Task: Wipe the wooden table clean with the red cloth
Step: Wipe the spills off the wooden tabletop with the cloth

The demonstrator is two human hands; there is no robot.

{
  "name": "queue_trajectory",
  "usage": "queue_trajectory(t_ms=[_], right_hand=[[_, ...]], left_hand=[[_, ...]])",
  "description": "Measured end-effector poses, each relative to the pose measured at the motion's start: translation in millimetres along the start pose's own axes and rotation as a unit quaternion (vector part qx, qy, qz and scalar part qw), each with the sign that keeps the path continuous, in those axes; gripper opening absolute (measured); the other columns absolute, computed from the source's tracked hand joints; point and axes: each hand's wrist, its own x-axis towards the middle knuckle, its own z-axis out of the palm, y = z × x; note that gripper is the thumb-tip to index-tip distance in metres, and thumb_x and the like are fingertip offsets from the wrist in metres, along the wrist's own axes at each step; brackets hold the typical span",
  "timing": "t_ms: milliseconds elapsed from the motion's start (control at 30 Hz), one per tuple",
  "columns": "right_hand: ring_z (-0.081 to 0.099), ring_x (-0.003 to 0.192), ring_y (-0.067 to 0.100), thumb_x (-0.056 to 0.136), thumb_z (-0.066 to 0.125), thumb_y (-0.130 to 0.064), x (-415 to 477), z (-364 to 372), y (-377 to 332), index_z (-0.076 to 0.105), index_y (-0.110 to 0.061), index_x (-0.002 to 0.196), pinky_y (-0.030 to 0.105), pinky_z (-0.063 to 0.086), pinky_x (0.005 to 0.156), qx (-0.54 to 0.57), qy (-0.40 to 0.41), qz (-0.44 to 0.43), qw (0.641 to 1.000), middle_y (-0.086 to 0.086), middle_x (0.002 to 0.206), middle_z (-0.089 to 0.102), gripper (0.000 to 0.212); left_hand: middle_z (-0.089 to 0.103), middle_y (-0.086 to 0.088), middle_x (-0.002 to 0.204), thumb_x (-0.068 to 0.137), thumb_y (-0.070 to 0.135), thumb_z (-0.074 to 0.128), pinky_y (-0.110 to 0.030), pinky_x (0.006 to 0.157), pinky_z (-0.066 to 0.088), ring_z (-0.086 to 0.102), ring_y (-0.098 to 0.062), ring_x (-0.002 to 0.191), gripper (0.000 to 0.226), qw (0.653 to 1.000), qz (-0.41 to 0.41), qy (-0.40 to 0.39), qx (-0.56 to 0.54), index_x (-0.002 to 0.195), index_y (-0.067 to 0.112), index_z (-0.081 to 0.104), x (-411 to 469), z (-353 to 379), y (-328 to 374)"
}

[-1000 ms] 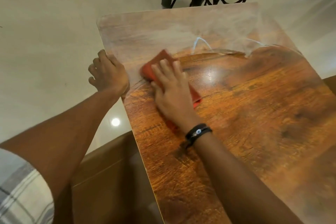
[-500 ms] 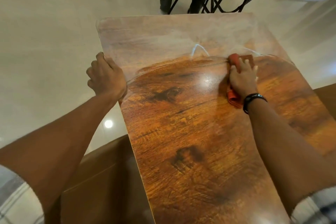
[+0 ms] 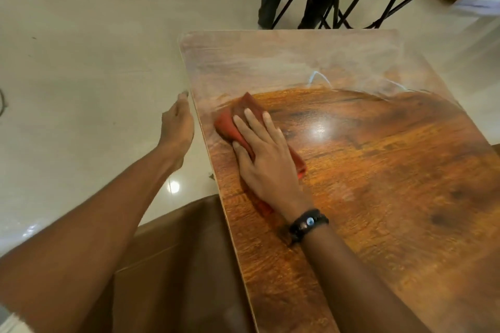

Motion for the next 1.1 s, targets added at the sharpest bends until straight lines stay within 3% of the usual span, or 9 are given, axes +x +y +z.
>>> queue_trajectory(t_ms=[133, 233, 300, 467, 633, 733, 900, 1000, 1100], right_hand=[[-0.010, 0.152, 0.004, 0.104, 0.032, -0.044, -62, 5, -11, 0.022, -0.041, 0.155, 0.038, -0.002, 0.126, 0.009, -0.031, -0.044, 0.999, -0.021, 0.164, 0.009, 0.051], [-0.009, 0.152, 0.002, 0.105, 0.035, -0.037, -51, 2, -6, 0.024, -0.040, 0.154, 0.038, -0.002, 0.125, 0.015, -0.055, -0.064, 0.996, -0.022, 0.163, 0.011, 0.051], [-0.008, 0.152, 0.003, 0.106, 0.039, -0.030, -17, 1, -7, 0.027, -0.038, 0.154, 0.038, -0.004, 0.126, 0.017, -0.063, -0.080, 0.995, -0.020, 0.163, 0.013, 0.050], [0.006, 0.154, 0.017, 0.106, 0.041, -0.028, 104, 4, -17, 0.037, -0.030, 0.152, 0.042, 0.005, 0.125, 0.013, -0.044, -0.102, 0.994, -0.009, 0.163, 0.024, 0.046], [0.010, 0.154, 0.021, 0.106, 0.039, -0.027, 181, 6, -27, 0.038, -0.029, 0.151, 0.046, 0.009, 0.125, -0.012, -0.029, -0.077, 0.997, -0.005, 0.163, 0.025, 0.045], [0.008, 0.154, 0.022, 0.106, 0.040, -0.027, 158, 3, -26, 0.038, -0.028, 0.152, 0.046, 0.005, 0.125, -0.003, -0.043, -0.101, 0.994, -0.005, 0.163, 0.025, 0.045], [0.000, 0.154, 0.009, 0.106, 0.040, -0.029, 44, -10, 15, 0.034, -0.036, 0.152, 0.038, 0.002, 0.125, 0.006, -0.083, -0.166, 0.983, -0.015, 0.163, 0.022, 0.047], [0.000, 0.153, 0.004, 0.105, 0.042, -0.031, 5, -27, 56, 0.031, -0.041, 0.152, 0.042, 0.007, 0.126, 0.000, -0.065, -0.120, 0.991, -0.022, 0.162, 0.019, 0.049], [0.006, 0.154, 0.013, 0.104, 0.046, -0.026, 24, -45, 83, 0.036, -0.036, 0.151, 0.050, 0.014, 0.124, 0.008, -0.010, -0.019, 1.000, -0.014, 0.162, 0.023, 0.049]], left_hand=[[0.050, -0.004, 0.144, 0.098, 0.067, 0.003, -0.052, 0.115, 0.033, 0.047, -0.024, 0.133, 0.072, 0.972, -0.090, 0.023, -0.217, 0.147, 0.032, 0.043, -42, 6, -13], [0.068, -0.003, 0.123, 0.091, 0.076, 0.003, -0.041, 0.099, 0.050, 0.065, -0.019, 0.112, 0.083, 0.929, -0.110, 0.006, -0.354, 0.129, 0.028, 0.058, -70, 29, -10], [0.072, -0.003, 0.119, 0.088, 0.079, 0.006, -0.040, 0.104, 0.050, 0.067, -0.018, 0.112, 0.087, 0.917, -0.108, 0.036, -0.382, 0.125, 0.023, 0.062, -79, 39, -10], [0.050, 0.001, 0.149, 0.077, 0.083, 0.001, -0.046, 0.117, 0.036, 0.048, -0.018, 0.136, 0.100, 0.970, -0.052, 0.126, -0.200, 0.149, 0.026, 0.040, -78, 47, -12], [0.050, -0.004, 0.150, 0.096, 0.067, 0.005, -0.027, 0.111, 0.031, 0.047, -0.021, 0.137, 0.077, 0.978, 0.011, 0.174, -0.116, 0.151, 0.023, 0.038, -78, 57, -15], [0.053, -0.004, 0.145, 0.085, 0.076, -0.002, -0.044, 0.115, 0.038, 0.051, -0.023, 0.133, 0.092, 0.980, 0.004, 0.169, -0.103, 0.148, 0.024, 0.042, -78, 55, -14], [0.055, -0.003, 0.142, 0.083, 0.078, -0.002, -0.037, 0.111, 0.039, 0.052, -0.023, 0.130, 0.093, 0.979, 0.014, 0.183, -0.090, 0.143, 0.025, 0.046, -79, 54, -10], [0.057, -0.005, 0.139, 0.092, 0.071, -0.001, -0.044, 0.111, 0.040, 0.053, -0.025, 0.128, 0.085, 0.982, 0.020, 0.180, -0.059, 0.142, 0.020, 0.045, -79, 57, -9], [0.056, -0.006, 0.139, 0.089, 0.071, -0.002, -0.043, 0.110, 0.038, 0.054, -0.027, 0.127, 0.086, 0.985, 0.027, 0.167, -0.039, 0.141, 0.020, 0.044, -81, 59, -6]])
